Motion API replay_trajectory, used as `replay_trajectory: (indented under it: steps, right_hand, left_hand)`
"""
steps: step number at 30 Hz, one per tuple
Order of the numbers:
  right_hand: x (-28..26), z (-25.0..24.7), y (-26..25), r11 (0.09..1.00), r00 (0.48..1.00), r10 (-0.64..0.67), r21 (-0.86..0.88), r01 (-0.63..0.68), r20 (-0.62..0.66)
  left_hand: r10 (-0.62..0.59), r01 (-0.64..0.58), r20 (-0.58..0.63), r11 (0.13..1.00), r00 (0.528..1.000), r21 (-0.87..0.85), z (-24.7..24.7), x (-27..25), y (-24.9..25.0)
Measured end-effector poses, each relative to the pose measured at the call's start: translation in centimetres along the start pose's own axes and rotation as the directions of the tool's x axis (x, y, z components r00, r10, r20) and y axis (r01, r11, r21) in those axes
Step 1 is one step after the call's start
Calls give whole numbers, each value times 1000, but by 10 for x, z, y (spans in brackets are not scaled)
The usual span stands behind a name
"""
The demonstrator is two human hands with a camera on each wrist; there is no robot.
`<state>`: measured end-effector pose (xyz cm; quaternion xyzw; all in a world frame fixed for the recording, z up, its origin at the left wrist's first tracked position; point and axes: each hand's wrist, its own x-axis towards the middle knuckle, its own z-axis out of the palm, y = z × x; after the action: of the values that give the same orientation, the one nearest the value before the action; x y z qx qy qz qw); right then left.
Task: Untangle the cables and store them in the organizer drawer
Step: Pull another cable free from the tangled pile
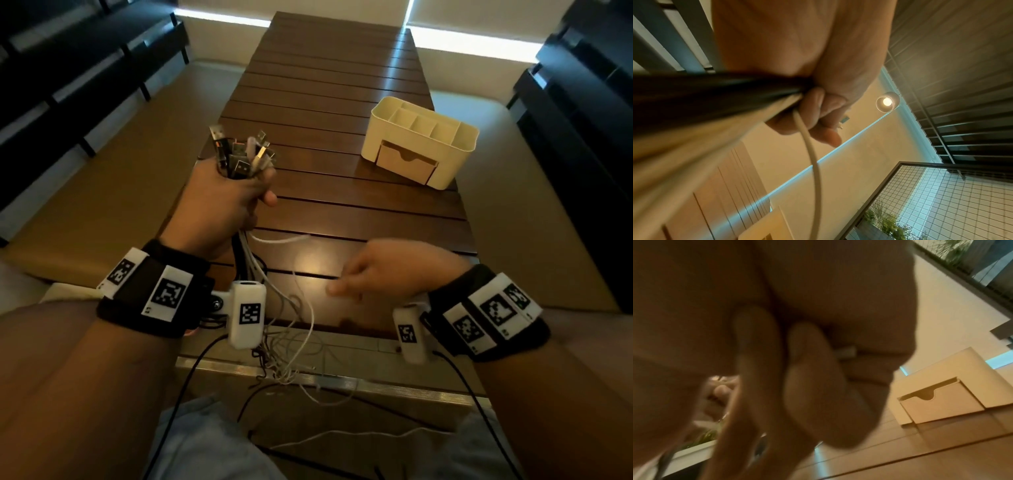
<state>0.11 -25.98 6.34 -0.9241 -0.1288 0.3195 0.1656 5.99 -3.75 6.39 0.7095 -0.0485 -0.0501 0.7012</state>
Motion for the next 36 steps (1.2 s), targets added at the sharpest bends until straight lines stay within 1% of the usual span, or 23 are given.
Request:
replay_trajectory:
  steps: [1,3,4,5,6,9,12,15,17,18,20,21,22,24,25,26,28,30,32,33,34,35,36]
  right_hand:
    - [4,-3,3,997,992,2,71,7,-127]
    - [11,-4,6,964,934,6,250,90,-358]
    - [16,-3,6,943,903,5,303,139,-430]
    - [22,0,5,930,886,6,327,165,-463]
    - [28,4,4,925,881,2,335,177,-472]
    - [42,24,-4,925,903,-21,335,181,-430]
    - [50,40,-11,910,934,-53,367,191,-353]
    - [53,40,-12,920,960,-85,350,178,-265]
    - [51,34,-9,927,959,-90,331,179,-268]
    - [50,31,-6,920,948,-80,342,189,-309]
    - [47,23,-1,891,893,-69,376,256,-445]
    - [46,20,1,861,870,-76,408,304,-488]
    - [43,16,2,819,870,-93,460,344,-484]
    - [41,15,1,752,929,-141,573,325,-342]
    - [42,18,0,760,950,-164,580,294,-267]
    - [43,22,-2,787,958,-180,552,277,-225]
    - [45,28,-7,830,960,-183,491,265,-210]
    - [45,26,-9,870,969,-177,434,236,-172]
    - [41,17,-4,921,978,-166,335,199,-123]
    - [39,12,0,938,980,-153,295,184,-126]
    - [37,6,5,945,978,-135,276,175,-157]
    - [35,1,10,942,969,-120,283,179,-216]
    - [32,-3,13,928,948,-105,313,201,-300]
  left_hand:
    - [-4,4,12,1000,1000,-7,2,-1,-1]
    - [-15,16,33,999,999,-35,8,-3,-5]
    - [-21,24,45,998,999,-57,13,-5,-6]
    - [-28,33,59,996,998,-86,18,-6,-9]
    - [-35,45,75,991,997,-125,23,-8,-11]
    - [-32,54,90,963,995,-262,37,-11,-16]
    - [-31,40,29,904,999,-426,44,-10,-22]
    - [-47,19,-41,862,998,-507,44,-8,-27]
    - [-65,27,-58,864,996,-503,44,-7,-30]
    - [-74,34,-64,875,995,-483,43,-6,-30]
    - [-80,45,-66,909,995,-415,43,-5,-33]
    - [-81,51,-61,920,995,-388,43,-5,-34]
    - [-83,57,-52,924,995,-378,43,-5,-34]
    - [-86,66,-32,915,996,-398,44,-6,-34]
    - [-82,68,-16,905,996,-421,45,-6,-34]
    - [-77,70,1,894,997,-443,45,-6,-33]
    - [-78,82,29,891,997,-446,44,-7,-33]
    - [-88,101,53,917,995,-386,43,-8,-36]
    - [-99,119,82,946,992,-302,41,-8,-39]
    - [-103,125,95,954,990,-273,40,-8,-40]
    - [-106,131,107,958,989,-256,39,-8,-40]
    - [-108,133,116,960,987,-245,39,-7,-42]
    - [-103,131,125,963,987,-238,39,-8,-43]
